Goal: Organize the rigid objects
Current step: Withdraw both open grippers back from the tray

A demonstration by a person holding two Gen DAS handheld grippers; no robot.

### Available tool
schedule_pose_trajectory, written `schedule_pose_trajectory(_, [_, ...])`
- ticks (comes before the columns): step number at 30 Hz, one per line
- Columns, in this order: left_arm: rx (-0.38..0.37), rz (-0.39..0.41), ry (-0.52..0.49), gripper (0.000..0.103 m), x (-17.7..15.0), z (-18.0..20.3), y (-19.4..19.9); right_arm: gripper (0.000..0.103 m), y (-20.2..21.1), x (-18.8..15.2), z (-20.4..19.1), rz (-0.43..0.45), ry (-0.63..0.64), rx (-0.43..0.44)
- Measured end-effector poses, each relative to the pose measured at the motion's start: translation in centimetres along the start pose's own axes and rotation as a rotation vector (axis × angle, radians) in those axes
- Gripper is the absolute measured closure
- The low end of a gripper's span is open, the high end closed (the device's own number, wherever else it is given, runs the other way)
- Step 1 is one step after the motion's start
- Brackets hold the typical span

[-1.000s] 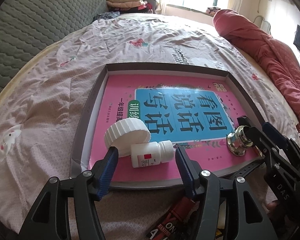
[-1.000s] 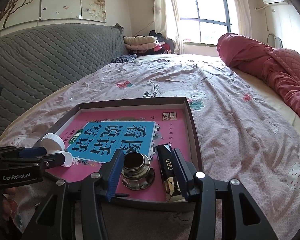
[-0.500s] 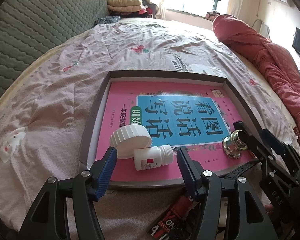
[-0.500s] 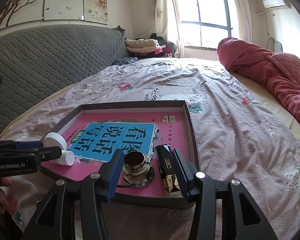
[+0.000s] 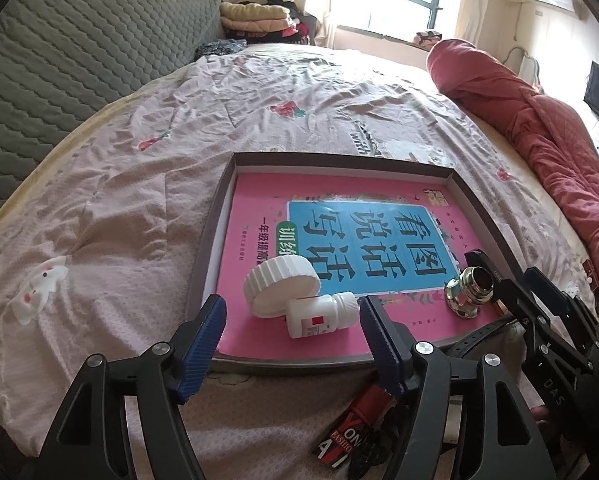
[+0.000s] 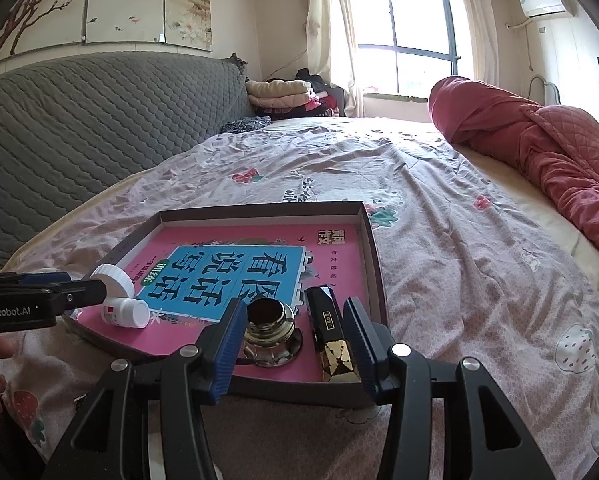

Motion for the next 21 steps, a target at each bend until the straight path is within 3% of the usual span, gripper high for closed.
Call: schedule_pose_trajectory(21, [-0.033, 0.041, -0.017, 0.031, -0.4, -0.2, 4.2, 0.053, 4.6, -0.1, -0.5, 0.052, -0.014, -0.044])
Point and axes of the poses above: each gripper's, at about its wrist camera, not at the fingertips, and y roughly against the way its jaws point, z to its right, x to its top, the point moved 5 cm from there along -y, roughly the way its jaws point, and after that the axes turned 12 degrees about y, right-handed, at the moved point
